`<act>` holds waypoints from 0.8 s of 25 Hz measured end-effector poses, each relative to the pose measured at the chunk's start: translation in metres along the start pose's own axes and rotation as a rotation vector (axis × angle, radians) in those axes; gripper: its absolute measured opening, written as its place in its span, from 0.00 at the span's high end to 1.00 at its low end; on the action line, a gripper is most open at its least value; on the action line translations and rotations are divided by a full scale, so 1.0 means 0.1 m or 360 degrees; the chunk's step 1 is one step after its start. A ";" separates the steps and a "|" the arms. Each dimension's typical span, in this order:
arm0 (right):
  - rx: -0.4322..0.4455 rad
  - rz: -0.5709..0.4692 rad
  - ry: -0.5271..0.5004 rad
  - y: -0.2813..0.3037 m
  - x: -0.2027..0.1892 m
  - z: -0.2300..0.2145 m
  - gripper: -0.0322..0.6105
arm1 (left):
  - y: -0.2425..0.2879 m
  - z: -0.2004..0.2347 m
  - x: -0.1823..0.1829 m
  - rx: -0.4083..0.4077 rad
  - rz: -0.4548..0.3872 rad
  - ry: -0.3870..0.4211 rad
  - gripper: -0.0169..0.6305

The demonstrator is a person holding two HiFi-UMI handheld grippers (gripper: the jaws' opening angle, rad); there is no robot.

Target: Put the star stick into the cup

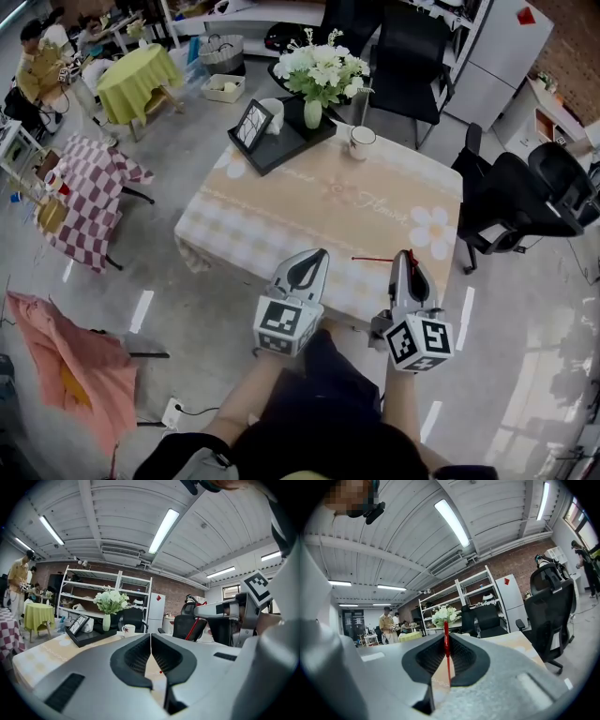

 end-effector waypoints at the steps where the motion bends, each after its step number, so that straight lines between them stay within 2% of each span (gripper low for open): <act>1: -0.0001 0.0000 0.0003 0.03 0.00 -0.02 0.92 | 0.04 0.00 -0.01 -0.0006 0.0002 0.0000 0.95; 20: 0.0006 0.0019 0.0030 0.56 0.09 -0.33 0.92 | 0.64 0.15 0.08 -0.0020 0.0036 -0.0008 0.95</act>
Point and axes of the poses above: the fingertips, and each gripper's own axes: y forward along the fingers, z to its left, x out of its top, the point moved 7 cm from there along -y, backward along the fingers, and after that the axes turned 3 degrees about -y, right-handed, at the moved point
